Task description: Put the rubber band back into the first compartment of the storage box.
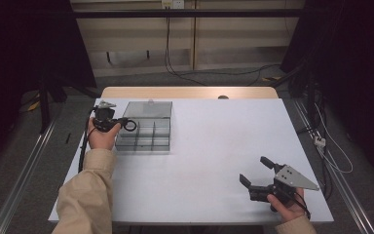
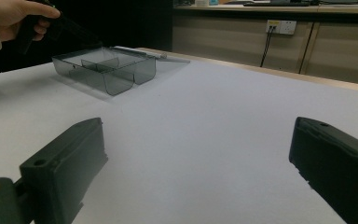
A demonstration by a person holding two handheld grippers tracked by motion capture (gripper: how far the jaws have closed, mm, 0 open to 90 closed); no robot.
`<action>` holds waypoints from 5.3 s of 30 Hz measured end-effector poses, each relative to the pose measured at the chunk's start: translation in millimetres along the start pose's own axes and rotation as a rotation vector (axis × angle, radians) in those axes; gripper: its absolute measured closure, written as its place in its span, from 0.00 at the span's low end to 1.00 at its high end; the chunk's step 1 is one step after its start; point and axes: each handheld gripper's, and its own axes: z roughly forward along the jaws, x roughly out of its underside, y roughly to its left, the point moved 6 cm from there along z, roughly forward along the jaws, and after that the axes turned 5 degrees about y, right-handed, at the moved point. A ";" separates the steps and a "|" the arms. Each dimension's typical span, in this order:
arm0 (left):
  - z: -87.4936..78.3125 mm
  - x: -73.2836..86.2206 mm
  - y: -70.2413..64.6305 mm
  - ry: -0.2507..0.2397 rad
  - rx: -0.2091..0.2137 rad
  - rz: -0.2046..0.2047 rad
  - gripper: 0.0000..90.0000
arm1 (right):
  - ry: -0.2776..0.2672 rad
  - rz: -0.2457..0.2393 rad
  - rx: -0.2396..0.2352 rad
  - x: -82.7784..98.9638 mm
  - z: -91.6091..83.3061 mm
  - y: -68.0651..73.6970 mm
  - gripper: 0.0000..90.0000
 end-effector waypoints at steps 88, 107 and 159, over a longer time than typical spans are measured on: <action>29.2 6.9 4.8 0.023 -0.023 -0.016 0.91 | -0.003 -0.007 -0.014 -0.2 -0.5 0.8 0.04; 28.8 4.8 4.8 0.021 -0.026 -0.019 0.86 | -0.002 -0.007 -0.015 0.1 -0.2 0.8 0.04; -21.2 12.4 -61.2 -0.001 0.189 0.081 0.16 | 0.013 -0.010 -0.006 1.7 -1.2 -0.3 0.04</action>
